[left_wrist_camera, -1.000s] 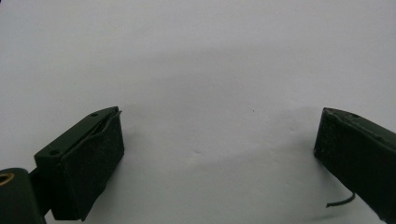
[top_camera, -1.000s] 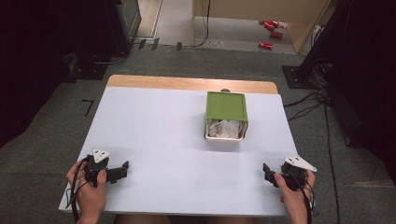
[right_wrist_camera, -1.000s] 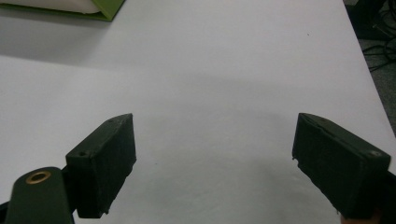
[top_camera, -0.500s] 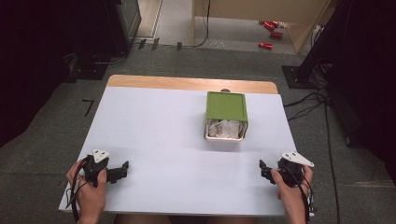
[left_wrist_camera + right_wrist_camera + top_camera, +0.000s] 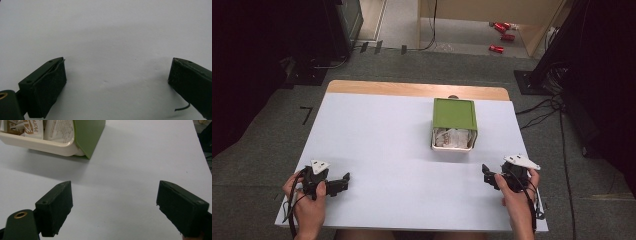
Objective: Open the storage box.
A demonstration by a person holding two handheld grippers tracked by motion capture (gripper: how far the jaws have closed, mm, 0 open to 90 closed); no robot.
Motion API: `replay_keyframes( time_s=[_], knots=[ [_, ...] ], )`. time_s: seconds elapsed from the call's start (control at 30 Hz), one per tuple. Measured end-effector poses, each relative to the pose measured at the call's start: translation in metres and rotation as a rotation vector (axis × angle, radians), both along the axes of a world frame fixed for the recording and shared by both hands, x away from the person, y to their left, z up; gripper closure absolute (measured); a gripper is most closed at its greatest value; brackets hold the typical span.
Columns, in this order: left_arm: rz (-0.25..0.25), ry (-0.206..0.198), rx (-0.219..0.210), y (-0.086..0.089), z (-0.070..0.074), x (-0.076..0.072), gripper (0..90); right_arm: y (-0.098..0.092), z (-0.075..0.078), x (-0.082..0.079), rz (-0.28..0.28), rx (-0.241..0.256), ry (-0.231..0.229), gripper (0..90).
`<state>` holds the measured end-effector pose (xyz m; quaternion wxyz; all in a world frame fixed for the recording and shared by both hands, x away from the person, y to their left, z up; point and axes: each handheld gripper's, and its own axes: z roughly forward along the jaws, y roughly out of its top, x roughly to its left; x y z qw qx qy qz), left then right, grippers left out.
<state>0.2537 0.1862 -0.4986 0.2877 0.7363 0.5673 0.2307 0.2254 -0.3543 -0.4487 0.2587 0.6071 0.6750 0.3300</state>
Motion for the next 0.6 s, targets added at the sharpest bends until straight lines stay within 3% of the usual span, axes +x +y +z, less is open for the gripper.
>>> replay_keyframes(
  time_s=[0.6],
  knots=[
    [0.0, 0.002, 0.003, 0.0, 0.0, 0.0, 1.7, 0.009, 0.01, 0.013, 0.017, 0.003, -0.004, 13.6]
  ],
)
